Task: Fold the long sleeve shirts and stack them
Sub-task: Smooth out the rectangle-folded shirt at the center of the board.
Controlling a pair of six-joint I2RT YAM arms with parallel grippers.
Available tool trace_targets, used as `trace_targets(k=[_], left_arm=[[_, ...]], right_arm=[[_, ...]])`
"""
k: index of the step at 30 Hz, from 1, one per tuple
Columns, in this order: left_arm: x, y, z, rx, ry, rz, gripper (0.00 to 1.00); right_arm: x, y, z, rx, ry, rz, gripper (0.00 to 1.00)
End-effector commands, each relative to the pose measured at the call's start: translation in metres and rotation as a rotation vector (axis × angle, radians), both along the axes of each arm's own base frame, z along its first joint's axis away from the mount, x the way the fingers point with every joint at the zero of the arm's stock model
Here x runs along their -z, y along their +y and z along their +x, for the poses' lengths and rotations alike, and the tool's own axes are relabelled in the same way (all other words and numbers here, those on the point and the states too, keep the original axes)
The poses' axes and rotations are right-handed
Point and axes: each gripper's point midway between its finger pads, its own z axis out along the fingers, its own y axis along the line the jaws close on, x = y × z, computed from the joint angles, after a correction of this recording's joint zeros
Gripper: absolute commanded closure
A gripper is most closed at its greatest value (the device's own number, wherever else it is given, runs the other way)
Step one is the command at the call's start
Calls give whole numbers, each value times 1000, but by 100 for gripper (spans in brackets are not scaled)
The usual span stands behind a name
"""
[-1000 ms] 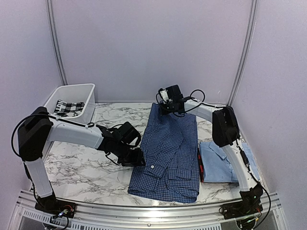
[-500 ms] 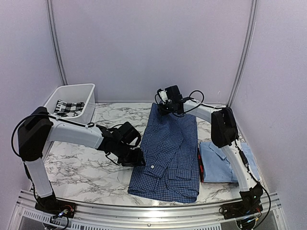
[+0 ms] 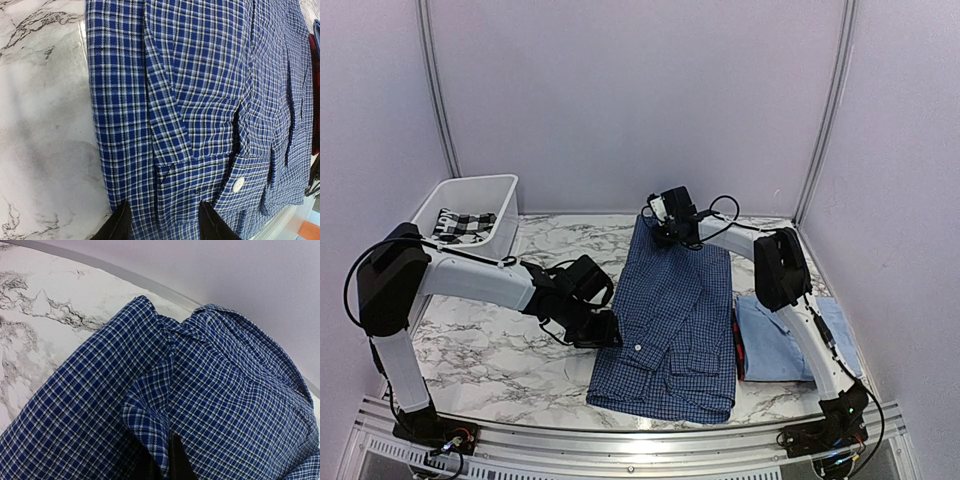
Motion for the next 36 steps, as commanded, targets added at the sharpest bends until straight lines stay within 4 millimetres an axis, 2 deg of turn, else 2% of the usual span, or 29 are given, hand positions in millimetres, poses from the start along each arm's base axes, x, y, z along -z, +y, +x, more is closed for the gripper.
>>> trace_targets(k=[1, 6, 10, 15, 19, 25, 29, 31, 36], left_arm=[[2, 8, -4, -6, 12, 26, 53], [4, 10, -5, -6, 13, 31, 53], [5, 9, -6, 2, 14, 32, 53], [4, 2, -7, 25, 12, 23, 53], [4, -7, -8, 44, 15, 15, 60], [7, -11, -11, 47, 22, 19, 74], [1, -12, -10, 45, 14, 9, 88], [-5, -15, -10, 47, 5, -4, 99], [-27, -22, -10, 60, -19, -53, 100]], right_arm=[[-39, 9, 9, 7, -81, 58, 98], [-52, 13, 9, -6, -87, 127, 100], [-51, 13, 10, -7, -67, 173, 100], [-47, 13, 8, -10, -50, 181, 92], [-45, 13, 7, -13, -43, 182, 85], [-46, 11, 8, -8, -45, 181, 81], [-47, 9, 9, -4, -47, 181, 78], [-47, 7, 10, -2, -47, 180, 76], [-52, 4, 11, 4, -33, 211, 65]])
